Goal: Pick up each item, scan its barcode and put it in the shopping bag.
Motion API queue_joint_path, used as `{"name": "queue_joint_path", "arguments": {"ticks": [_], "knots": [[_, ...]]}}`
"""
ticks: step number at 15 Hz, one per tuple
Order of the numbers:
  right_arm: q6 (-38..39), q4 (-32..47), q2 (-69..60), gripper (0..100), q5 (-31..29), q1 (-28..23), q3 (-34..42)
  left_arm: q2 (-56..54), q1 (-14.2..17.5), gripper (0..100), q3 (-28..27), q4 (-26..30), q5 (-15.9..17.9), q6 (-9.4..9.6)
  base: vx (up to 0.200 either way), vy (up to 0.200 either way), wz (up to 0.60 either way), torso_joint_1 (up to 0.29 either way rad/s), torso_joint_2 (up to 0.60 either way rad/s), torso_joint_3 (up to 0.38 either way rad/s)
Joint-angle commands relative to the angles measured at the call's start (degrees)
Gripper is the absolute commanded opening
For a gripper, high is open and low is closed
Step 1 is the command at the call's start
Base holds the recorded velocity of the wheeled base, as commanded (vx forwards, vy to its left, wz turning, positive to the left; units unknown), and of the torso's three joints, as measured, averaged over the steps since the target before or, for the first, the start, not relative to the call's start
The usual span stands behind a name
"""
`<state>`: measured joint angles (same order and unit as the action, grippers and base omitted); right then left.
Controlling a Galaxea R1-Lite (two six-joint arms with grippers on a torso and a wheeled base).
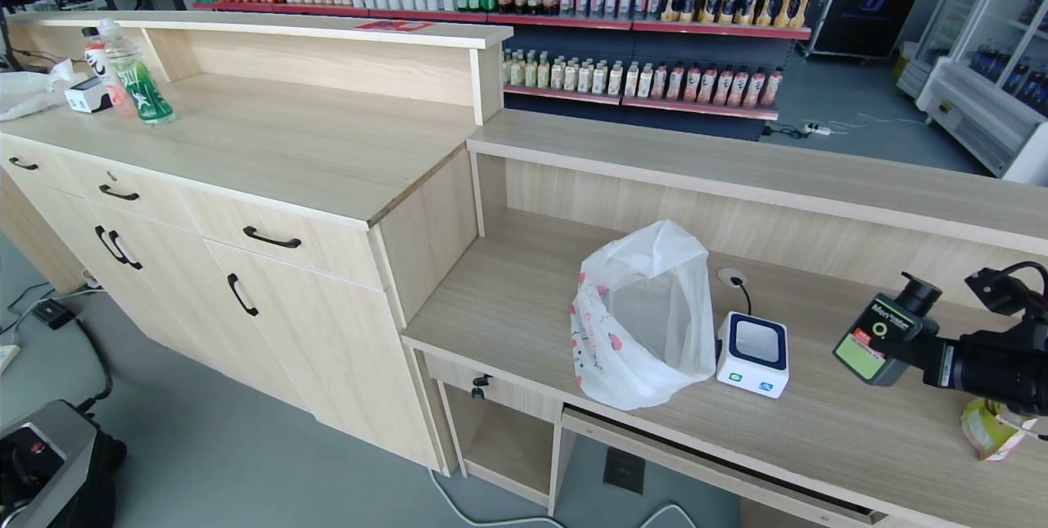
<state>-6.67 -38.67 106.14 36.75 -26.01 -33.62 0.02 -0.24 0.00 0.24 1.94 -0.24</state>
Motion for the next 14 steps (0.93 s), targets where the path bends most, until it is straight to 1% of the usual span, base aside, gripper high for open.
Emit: {"name": "queue_joint_path", "arguments": {"ticks": [1,3,9,13,14], "knots": [[0.0,-0.1,0.9,0,1.6,0.0,-0.3,0.1,0.0,100,0.0,0.0,0.0,-0.02,0.0,0.0,0.0,0.0,0.0,0.0],[0.0,0.0,1.5,0,3.8,0.1,-1.0,0.1,0.0,100,0.0,0.0,0.0,-0.02,0.0,0.0,0.0,0.0,0.0,0.0],[0.0,0.0,5.2,0,4.2,1.1,-5.1,0.1,0.1,100,0.0,0.0,0.0,-0.02,0.0,0.0,0.0,0.0,0.0,0.0],[0.1,0.1,6.4,0,6.8,3.1,-7.2,0.1,0.0,100,0.0,0.0,0.0,-0.02,0.0,0.0,0.0,0.0,0.0,0.0],[0.0,0.1,6.8,0,7.0,4.5,-7.6,0.1,0.0,100,0.0,0.0,0.0,-0.02,0.0,0.0,0.0,0.0,0.0,0.0]]}}
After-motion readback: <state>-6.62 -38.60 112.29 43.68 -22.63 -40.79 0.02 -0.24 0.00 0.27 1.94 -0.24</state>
